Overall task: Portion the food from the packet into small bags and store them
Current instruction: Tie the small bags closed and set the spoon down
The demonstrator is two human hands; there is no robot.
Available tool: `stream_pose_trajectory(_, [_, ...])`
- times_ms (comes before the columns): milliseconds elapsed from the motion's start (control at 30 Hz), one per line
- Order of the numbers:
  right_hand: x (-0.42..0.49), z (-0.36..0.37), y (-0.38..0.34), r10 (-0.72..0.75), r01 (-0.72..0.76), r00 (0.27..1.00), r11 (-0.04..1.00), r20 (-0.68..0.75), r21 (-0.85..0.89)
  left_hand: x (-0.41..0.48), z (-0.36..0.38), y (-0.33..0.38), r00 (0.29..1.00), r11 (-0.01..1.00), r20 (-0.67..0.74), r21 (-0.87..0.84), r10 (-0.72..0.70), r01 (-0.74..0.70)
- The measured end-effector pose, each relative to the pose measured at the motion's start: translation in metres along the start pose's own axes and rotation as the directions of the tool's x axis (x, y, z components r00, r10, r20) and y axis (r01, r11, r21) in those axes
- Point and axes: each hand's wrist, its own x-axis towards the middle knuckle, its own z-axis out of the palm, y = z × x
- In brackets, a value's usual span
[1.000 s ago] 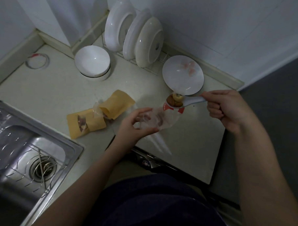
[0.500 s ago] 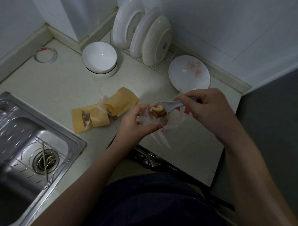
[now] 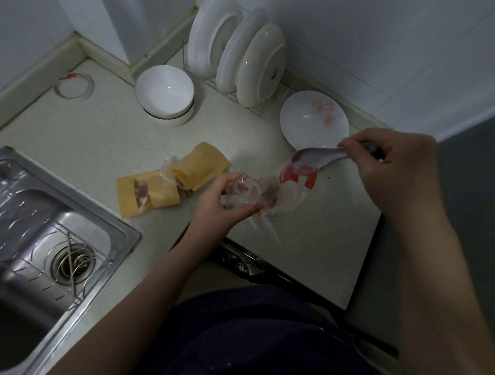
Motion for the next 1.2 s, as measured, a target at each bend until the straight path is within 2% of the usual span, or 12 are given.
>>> stream_pose_trajectory(100, [0.004,0.001,0.013,0.006,0.001,0.999,0.989,0.05,-0.148,-0.001,0.0,-0.004,1.0,1.0,0.002,-0.007,-0.027,0.027])
stream_pose_trajectory(233, [0.008,0.018,0.016,-0.051,0.085,0.973,0.986,0.224,-0.145,0.0,0.0,-0.008,0.998,0.998,0.017,0.006,-0.067,0.067])
stream_pose_trajectory(300, [0.01,0.032,0.017,-0.066,0.13,0.935,0.978,0.348,-0.162,0.0,-0.001,-0.01,0.996,0.996,0.022,0.012,-0.084,0.084])
stream_pose_trajectory(433, [0.012,0.061,0.017,-0.072,0.255,0.802,0.939,0.593,-0.231,0.0,-0.002,-0.015,0.993,0.993,0.035,0.032,-0.115,0.114])
stream_pose_trajectory(533, [0.015,0.077,0.018,-0.089,0.338,0.756,0.901,0.648,-0.271,-0.001,-0.003,-0.018,0.989,0.99,0.04,0.019,-0.141,0.141])
stream_pose_trajectory(633, [0.024,0.084,0.018,-0.144,0.466,0.751,0.807,0.644,-0.363,-0.001,-0.005,-0.02,0.988,0.989,0.041,0.012,-0.15,0.15])
stream_pose_trajectory(700, [0.03,0.089,0.021,-0.228,0.605,0.705,0.687,0.671,-0.402,-0.001,-0.006,-0.021,0.987,0.988,0.051,0.01,-0.156,0.155])
stream_pose_trajectory(767, [0.032,0.096,0.023,-0.239,0.666,0.664,0.62,0.709,-0.415,-0.001,-0.008,-0.022,0.986,0.987,0.057,0.008,-0.158,0.158])
stream_pose_trajectory(867, [0.033,0.111,0.022,-0.107,0.615,0.662,0.644,0.742,-0.456,0.0,-0.009,-0.023,0.987,0.989,0.055,0.026,-0.149,0.148])
stream_pose_trajectory(933, [0.033,0.12,0.022,-0.012,0.599,0.619,0.654,0.785,-0.462,0.0,-0.008,-0.024,0.987,0.988,0.058,0.03,-0.152,0.151])
stream_pose_trajectory(1000, [0.033,0.127,0.025,0.055,0.522,0.611,0.722,0.789,-0.455,0.001,-0.008,-0.025,0.986,0.988,0.058,0.027,-0.156,0.154])
stream_pose_trajectory(1200, [0.022,0.141,0.031,0.047,0.491,0.632,0.748,0.773,-0.447,0.005,-0.007,-0.03,0.984,0.985,0.048,0.027,-0.174,0.173])
